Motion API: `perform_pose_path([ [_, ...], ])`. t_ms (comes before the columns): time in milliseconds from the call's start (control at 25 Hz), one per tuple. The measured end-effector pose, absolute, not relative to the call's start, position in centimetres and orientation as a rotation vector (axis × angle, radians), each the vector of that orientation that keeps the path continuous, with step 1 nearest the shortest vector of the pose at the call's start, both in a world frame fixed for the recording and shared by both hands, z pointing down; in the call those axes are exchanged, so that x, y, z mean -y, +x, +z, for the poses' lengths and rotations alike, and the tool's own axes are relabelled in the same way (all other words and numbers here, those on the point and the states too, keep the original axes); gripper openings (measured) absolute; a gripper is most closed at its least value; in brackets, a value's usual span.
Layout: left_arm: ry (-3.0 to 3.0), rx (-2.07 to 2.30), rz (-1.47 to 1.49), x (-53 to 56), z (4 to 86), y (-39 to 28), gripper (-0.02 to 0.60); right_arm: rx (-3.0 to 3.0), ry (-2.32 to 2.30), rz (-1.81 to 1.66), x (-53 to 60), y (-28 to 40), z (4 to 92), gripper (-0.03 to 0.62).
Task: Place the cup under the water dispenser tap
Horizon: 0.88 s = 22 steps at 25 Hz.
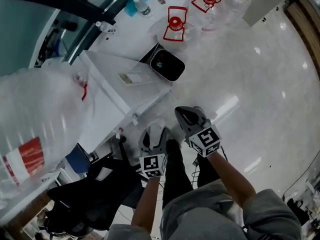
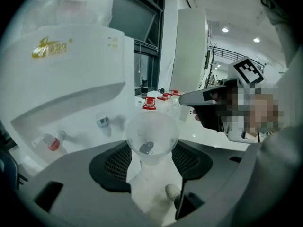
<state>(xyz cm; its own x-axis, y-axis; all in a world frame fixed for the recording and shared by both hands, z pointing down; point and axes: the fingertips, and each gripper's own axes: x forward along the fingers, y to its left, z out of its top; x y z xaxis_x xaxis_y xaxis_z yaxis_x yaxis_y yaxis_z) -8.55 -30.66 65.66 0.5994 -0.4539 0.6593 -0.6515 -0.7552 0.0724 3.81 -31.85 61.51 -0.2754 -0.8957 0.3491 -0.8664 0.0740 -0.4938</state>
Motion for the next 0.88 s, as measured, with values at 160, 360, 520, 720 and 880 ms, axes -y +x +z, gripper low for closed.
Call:
perform_pose_path([
  [160,2.53,0.912,0.92,31.6,68.1,-10.3,0.267,-2.186,-1.901,-1.0,32.1,2.7,63.8,0.012],
  [360,2.568,0.881,0.898,32.5,70.1,-11.1,0.268,-2.125,-1.94,-0.985,32.3,0.8,66.3,0.011],
  [520,2.583,0.852,0.901,32.5,71.8,-12.1,0.268,-2.076,-1.977,-1.002,32.0,-0.7,67.9,0.012],
  [720,2.559,0.91,0.877,32.8,74.0,-13.8,0.268,-2.026,-2.008,-1.001,31.3,-1.9,68.9,0.012],
  [880,2.551,0.967,0.847,33.8,75.7,-14.7,0.267,-1.992,-2.044,-0.987,30.6,-2.1,69.9,0.012],
])
